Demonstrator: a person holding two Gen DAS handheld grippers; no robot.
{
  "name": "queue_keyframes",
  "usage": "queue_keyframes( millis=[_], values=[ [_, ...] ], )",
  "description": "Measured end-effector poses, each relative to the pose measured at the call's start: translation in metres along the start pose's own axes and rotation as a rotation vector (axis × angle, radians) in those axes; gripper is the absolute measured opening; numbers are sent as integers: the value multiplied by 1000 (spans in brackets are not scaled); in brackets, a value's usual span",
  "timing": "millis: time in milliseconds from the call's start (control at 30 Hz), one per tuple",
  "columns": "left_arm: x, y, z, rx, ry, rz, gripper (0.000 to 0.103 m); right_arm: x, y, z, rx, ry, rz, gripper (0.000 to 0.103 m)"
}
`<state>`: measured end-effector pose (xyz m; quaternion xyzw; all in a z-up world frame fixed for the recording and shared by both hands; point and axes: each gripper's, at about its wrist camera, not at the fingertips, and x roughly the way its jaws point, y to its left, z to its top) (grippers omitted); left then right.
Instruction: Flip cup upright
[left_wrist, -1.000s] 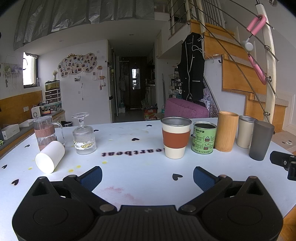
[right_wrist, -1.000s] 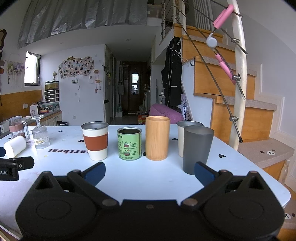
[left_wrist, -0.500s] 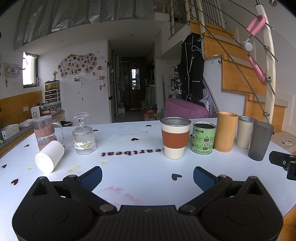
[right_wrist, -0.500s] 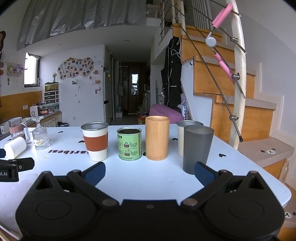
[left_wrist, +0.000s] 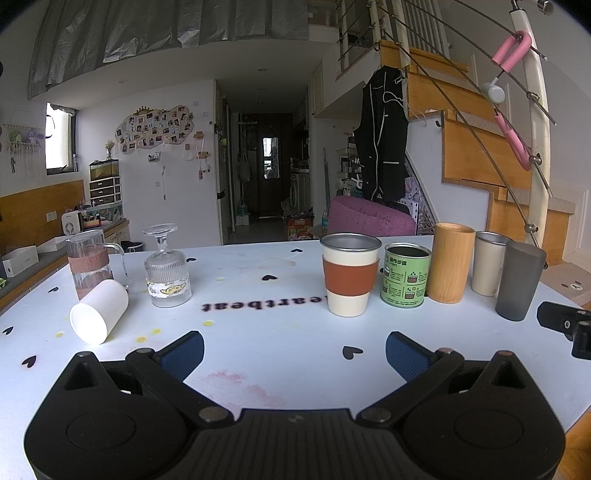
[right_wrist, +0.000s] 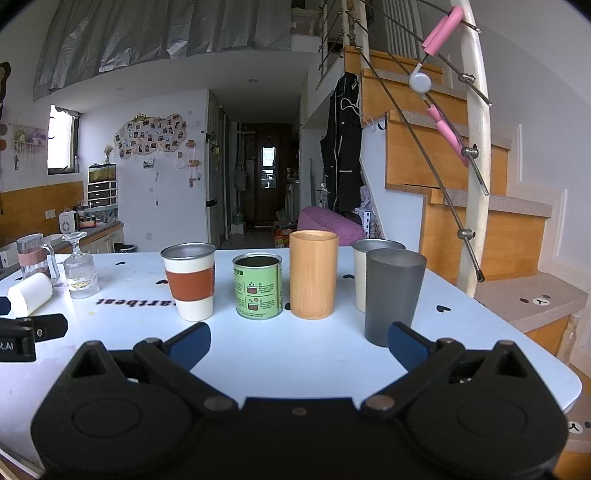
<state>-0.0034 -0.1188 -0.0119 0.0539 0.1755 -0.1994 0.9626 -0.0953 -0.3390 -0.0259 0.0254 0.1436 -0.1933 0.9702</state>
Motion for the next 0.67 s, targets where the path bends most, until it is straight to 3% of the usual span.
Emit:
queue_keyframes(
  millis=[667],
  values=[
    [0, -1, 0, -2, -1, -1, 103, 0, 0, 0, 0, 1, -1, 103]
  ],
)
